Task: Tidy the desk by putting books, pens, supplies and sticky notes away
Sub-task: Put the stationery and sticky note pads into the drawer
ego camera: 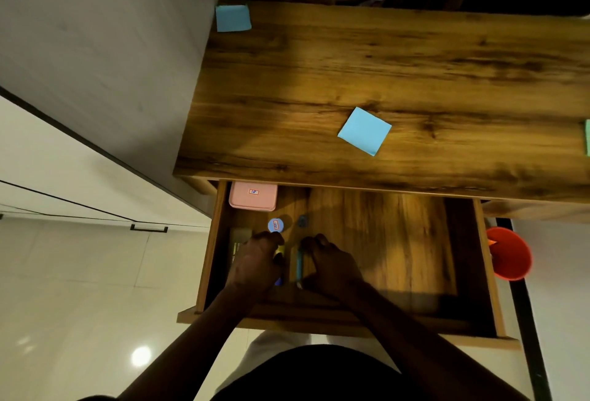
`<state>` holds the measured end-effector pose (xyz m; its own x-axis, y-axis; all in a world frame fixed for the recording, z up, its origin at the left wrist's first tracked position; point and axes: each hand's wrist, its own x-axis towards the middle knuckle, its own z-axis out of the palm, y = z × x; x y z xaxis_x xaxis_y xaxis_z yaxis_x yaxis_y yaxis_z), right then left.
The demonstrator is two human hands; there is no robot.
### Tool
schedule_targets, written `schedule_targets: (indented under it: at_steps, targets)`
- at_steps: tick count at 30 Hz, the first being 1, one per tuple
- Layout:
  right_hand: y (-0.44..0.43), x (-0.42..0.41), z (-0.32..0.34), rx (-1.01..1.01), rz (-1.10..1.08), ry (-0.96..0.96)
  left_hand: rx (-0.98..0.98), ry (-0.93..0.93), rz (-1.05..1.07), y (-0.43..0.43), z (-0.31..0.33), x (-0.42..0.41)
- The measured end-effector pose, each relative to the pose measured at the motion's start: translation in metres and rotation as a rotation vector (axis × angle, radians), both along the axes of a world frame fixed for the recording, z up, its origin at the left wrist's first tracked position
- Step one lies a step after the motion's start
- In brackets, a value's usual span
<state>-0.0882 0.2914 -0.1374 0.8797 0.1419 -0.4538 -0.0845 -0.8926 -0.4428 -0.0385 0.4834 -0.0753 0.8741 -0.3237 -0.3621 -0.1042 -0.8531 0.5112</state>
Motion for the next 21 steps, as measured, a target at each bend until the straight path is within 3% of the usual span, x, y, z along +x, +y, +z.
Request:
schedule_targets:
  at_steps: [5,10,21]
  targets:
    - [-0.008,-0.003,0.01,0.043,-0.075,-0.069,0.027,-0.003,-0.026,-0.01,0.005,0.001]
    - [-0.027,-0.009,0.039,0.191,-0.288,-0.114,0.035,-0.082,-0.02,-0.027,0.016,-0.001]
    - [-0.141,-0.054,0.1,0.417,-0.534,-0.172,-0.097,-0.247,0.014,-0.132,0.053,-0.026]
